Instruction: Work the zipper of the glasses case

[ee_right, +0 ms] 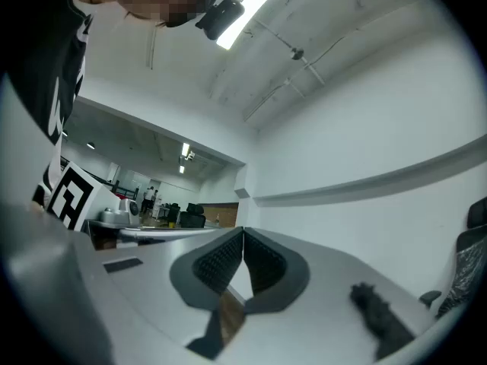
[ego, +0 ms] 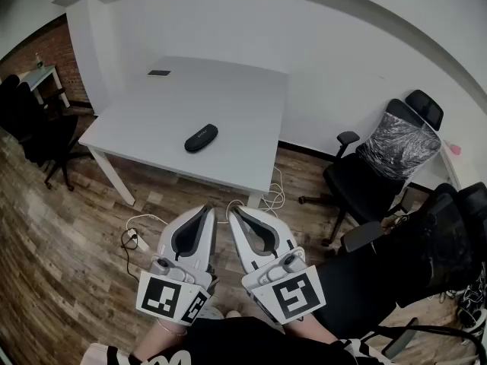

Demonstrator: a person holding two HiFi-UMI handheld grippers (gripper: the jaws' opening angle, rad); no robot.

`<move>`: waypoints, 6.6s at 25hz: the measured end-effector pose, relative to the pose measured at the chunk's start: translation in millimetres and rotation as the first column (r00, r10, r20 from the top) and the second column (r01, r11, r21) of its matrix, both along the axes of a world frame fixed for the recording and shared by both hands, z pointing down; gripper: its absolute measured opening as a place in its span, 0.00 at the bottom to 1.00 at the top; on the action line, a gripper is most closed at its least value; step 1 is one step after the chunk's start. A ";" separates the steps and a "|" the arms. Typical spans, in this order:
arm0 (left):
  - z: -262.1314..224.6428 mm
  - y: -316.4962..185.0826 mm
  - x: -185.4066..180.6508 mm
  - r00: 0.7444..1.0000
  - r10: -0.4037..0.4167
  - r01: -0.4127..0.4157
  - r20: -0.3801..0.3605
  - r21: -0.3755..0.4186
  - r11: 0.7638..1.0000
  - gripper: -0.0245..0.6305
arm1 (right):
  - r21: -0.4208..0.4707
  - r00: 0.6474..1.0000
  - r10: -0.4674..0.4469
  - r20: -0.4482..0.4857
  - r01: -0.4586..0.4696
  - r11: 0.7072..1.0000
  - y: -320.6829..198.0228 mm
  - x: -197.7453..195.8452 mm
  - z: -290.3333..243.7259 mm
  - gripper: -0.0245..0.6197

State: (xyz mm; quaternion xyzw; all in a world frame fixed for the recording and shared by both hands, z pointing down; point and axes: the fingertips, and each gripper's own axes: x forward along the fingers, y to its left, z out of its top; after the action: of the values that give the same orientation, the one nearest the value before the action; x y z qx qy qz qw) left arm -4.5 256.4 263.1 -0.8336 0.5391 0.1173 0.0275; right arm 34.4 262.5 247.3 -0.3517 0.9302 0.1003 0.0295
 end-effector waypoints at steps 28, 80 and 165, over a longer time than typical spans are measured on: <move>7.2 -267.6 -105.0 0.999 0.024 -0.025 0.028 0.004 1.000 0.04 | 0.035 0.998 0.057 -0.024 -0.056 0.998 -269.2 -104.2 10.4 0.05; 317.6 -454.8 -104.4 0.730 0.683 -0.275 0.014 -0.909 0.313 0.62 | -0.088 0.982 0.167 -0.085 -0.175 0.981 -392.7 -40.9 50.6 0.05; 67.0 -333.1 -69.7 0.448 0.885 -0.522 0.126 -0.767 0.373 0.47 | 0.335 0.787 0.173 -0.593 0.046 0.941 -377.7 -71.8 27.3 0.14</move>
State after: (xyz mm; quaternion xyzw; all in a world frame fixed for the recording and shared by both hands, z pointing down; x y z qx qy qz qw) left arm -74.2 -76.7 330.0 -0.9357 0.0790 -0.3028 -0.1626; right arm -37.4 -115.3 274.5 -0.3215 0.8459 0.3649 -0.2191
